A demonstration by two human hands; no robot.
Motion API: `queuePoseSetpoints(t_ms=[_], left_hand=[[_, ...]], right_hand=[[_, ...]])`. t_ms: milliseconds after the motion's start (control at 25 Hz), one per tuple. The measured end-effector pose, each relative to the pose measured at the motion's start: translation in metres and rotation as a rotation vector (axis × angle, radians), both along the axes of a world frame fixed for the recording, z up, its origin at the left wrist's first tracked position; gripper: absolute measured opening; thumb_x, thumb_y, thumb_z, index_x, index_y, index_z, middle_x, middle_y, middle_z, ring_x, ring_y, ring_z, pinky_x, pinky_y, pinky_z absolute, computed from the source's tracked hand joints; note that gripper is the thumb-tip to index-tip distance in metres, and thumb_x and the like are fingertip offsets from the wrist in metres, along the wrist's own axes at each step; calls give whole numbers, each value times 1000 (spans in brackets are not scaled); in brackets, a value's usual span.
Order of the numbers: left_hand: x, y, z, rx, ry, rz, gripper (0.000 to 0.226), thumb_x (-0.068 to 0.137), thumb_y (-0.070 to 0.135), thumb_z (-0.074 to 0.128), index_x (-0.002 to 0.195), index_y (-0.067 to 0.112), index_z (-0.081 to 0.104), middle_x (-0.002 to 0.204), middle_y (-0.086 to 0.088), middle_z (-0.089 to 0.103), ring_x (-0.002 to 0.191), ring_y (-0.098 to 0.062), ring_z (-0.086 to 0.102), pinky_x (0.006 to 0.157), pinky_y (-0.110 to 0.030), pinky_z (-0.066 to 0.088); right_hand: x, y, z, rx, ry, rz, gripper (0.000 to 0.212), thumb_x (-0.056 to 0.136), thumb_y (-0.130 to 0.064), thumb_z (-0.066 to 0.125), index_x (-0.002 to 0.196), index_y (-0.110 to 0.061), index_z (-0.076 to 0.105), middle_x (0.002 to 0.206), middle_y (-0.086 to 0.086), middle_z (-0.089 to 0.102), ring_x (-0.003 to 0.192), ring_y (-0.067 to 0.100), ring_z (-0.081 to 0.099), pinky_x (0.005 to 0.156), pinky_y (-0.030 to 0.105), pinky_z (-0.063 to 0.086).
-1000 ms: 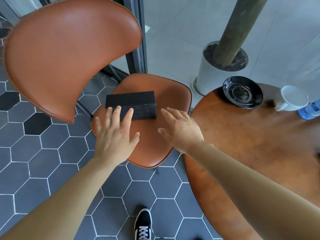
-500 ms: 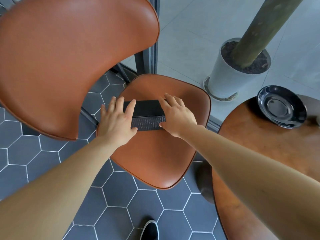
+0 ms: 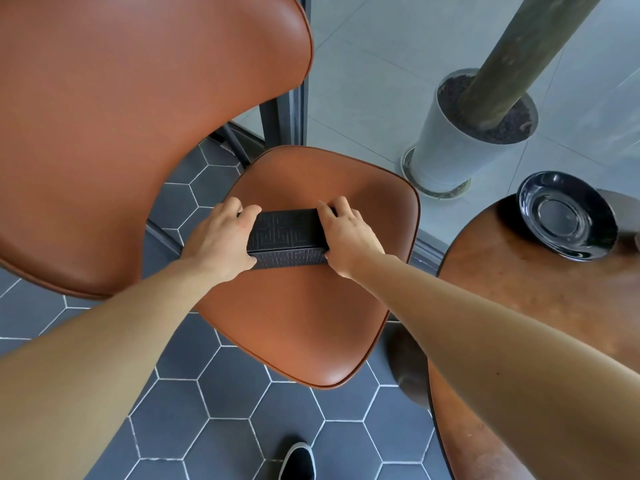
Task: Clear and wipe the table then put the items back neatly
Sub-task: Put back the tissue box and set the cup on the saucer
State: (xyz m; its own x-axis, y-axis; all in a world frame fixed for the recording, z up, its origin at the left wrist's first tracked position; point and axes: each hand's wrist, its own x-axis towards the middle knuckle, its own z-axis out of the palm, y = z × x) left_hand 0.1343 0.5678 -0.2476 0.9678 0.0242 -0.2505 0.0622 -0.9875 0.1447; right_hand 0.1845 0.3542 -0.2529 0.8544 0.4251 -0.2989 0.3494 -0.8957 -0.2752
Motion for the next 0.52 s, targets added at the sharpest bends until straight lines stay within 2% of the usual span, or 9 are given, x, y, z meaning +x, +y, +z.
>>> queuePoseSetpoints(t_ms=[320,520], left_hand=[[-44,0,43,-88,-178,34,93,66,20,91,147,19,46,124,-5,47,118,-29,46,79,-51,56],[-63,-7,90,-233,-259,12,94,64,18,92,146,20,49,132,1,50,125,-23,43,95,-52,51]], right_hand=[[-27,-21,51,117,-115,29,83,80,-3,73,151,-22,33,143,1,37,116,28,46,90,40,54],[-56,-47,95,242,-189,-28,74,75,-10,77,141,-23,45,134,-1,45,115,28,49,91,39,53]])
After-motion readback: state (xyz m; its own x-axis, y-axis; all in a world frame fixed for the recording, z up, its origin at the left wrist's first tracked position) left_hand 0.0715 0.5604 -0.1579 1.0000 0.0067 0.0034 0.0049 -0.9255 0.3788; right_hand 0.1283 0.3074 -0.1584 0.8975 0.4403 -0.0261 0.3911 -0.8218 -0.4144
